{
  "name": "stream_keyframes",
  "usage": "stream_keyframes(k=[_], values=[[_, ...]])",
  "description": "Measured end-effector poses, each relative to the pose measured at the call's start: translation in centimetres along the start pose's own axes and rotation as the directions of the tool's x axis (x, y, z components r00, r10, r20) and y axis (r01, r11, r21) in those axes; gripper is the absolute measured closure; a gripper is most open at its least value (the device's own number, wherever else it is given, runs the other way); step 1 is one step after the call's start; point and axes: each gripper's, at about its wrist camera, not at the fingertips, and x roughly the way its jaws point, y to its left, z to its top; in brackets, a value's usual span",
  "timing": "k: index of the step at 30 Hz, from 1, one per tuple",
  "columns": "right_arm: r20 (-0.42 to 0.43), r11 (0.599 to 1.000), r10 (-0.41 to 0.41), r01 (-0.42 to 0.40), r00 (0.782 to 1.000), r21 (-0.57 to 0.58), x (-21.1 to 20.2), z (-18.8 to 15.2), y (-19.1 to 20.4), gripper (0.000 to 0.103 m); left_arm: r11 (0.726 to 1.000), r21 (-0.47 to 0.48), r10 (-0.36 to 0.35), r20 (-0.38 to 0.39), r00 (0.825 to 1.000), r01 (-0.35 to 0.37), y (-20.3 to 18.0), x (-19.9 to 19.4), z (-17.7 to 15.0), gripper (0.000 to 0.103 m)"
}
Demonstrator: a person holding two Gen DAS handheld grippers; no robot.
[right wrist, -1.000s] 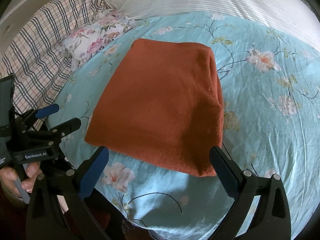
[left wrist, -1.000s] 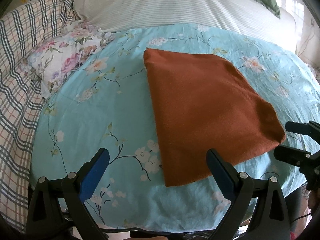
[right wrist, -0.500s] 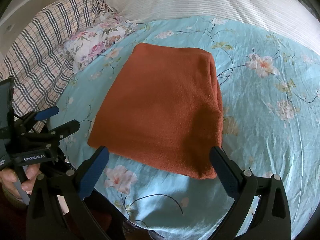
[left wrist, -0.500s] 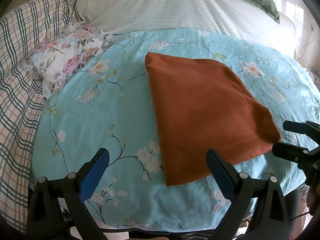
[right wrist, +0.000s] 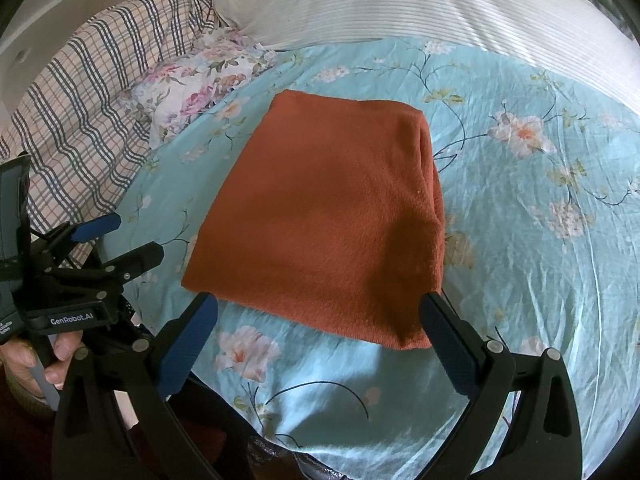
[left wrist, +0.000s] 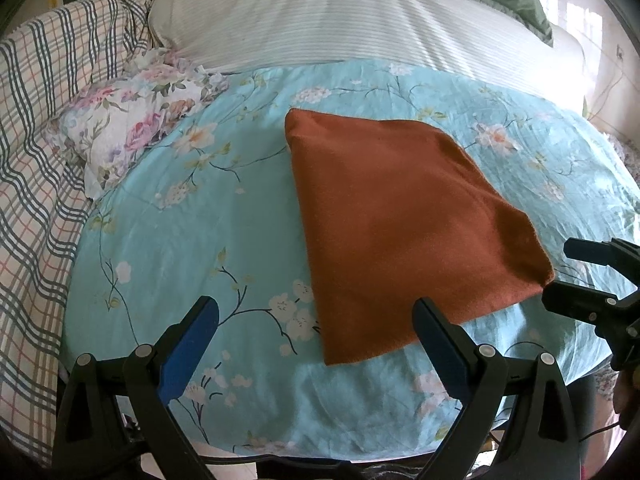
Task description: Fold small clothes
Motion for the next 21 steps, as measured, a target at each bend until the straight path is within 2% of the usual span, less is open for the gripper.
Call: stream_keyframes(k=[21], values=[[0.006, 1.0, -0.001, 0.001, 1.0, -0.002, -0.31, -0.08, 0.36, 0.002, 1.0, -0.005, 0.005, 0.011, 1.0, -0.005, -0.19, -0.49, 0.07, 0.005]])
